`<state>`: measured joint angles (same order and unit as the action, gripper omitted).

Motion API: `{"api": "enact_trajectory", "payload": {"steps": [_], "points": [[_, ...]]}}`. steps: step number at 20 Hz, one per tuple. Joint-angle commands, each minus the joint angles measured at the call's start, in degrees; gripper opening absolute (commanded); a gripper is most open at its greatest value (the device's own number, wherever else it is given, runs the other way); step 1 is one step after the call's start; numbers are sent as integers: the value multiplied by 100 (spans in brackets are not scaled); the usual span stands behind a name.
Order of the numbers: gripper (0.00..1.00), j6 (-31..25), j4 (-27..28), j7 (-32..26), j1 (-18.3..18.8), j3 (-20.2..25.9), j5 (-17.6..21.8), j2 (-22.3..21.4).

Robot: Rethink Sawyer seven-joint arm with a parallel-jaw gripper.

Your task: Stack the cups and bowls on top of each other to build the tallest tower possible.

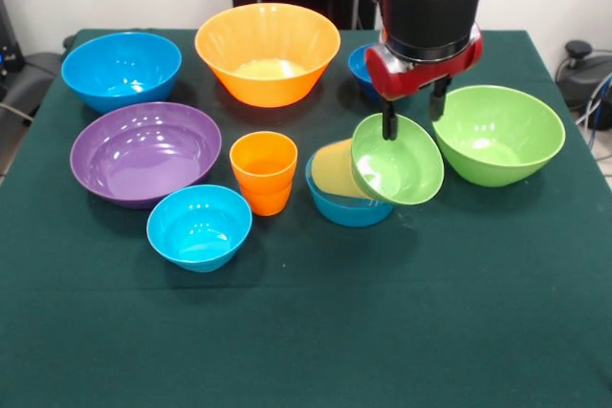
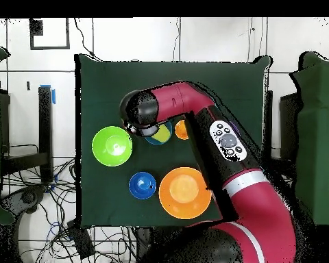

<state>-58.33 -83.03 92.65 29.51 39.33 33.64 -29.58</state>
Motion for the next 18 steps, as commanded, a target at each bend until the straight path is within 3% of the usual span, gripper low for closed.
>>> {"api": "enact_trajectory", "payload": {"steps": [1, 9, 18], "points": [[100, -44, -236, -1144, -304, -11, 464, 202], [100, 270, -412, -595, -655, -111, 488, 180], [100, 215, -268, -869, -602, -131, 463, 346]]}}
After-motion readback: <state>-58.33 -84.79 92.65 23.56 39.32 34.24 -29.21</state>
